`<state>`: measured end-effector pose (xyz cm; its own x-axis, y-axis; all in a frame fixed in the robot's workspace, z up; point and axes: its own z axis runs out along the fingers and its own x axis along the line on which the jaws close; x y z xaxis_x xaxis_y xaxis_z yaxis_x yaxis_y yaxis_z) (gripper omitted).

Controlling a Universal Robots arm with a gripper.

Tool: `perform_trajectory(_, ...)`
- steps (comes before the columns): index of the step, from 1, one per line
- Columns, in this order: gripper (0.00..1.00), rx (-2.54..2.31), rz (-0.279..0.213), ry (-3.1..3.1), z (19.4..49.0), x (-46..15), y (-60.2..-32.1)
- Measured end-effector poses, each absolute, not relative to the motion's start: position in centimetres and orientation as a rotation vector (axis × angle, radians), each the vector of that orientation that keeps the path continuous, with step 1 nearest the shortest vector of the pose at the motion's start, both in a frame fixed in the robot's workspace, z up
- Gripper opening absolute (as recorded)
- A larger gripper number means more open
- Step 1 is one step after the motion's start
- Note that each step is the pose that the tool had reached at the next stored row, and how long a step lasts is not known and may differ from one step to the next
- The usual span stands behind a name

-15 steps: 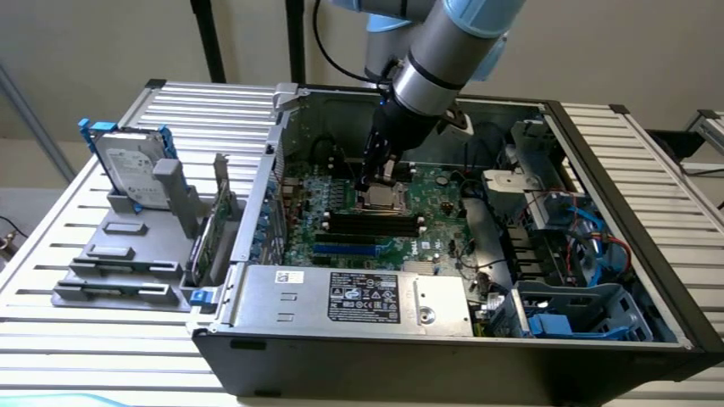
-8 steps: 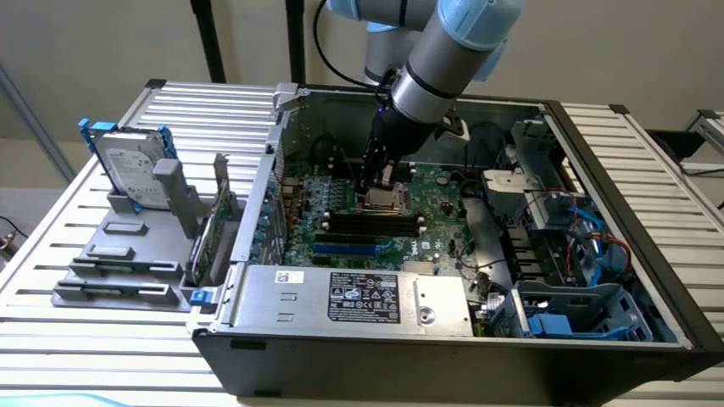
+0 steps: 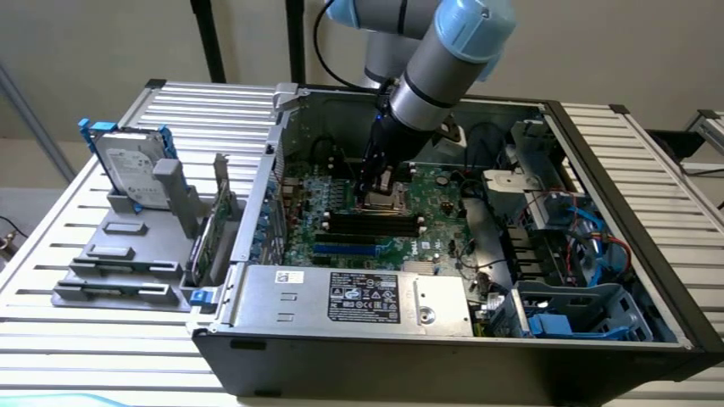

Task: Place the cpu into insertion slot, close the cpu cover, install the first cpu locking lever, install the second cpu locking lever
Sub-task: 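Close the cpu cover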

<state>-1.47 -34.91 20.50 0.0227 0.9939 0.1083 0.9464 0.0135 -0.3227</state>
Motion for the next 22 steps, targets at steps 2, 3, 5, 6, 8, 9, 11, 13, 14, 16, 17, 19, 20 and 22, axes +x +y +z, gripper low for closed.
perform_trajectory(2,0.11,-1.998,0.215,-1.989,20.2,-1.5,-34.9)
perform_trajectory(3,0.11,-1.996,0.213,-1.989,20.0,-1.5,-34.9)
perform_trajectory(5,0.11,-1.995,0.209,-1.988,19.8,-1.5,-34.9)
perform_trajectory(6,0.11,-1.994,0.208,-1.987,19.7,-1.5,-34.9)
perform_trajectory(8,0.11,-1.993,0.207,-1.987,19.7,-1.5,-34.9)
perform_trajectory(9,0.11,-1.993,0.206,-1.986,19.7,-1.5,-34.9)
perform_trajectory(11,0.11,-1.992,0.205,-1.986,19.7,-1.5,-34.9)
perform_trajectory(13,0.11,-1.991,0.206,-1.985,20.2,-1.5,-34.9)
perform_trajectory(14,0.11,-1.991,0.207,-1.984,20.5,-1.5,-34.9)
perform_trajectory(16,0.11,-1.99,0.208,-1.983,21.0,-1.6,-35.0)
perform_trajectory(17,0.11,-1.99,0.208,-1.983,21.2,-1.7,-35.1)
perform_trajectory(19,0.11,-1.99,0.208,-1.983,21.4,-2.2,-35.3)
perform_trajectory(20,0.11,-1.99,0.208,-1.983,21.5,-2.6,-35.4)
perform_trajectory(22,0.11,-1.99,0.208,-1.983,21.6,-3.4,-35.7)
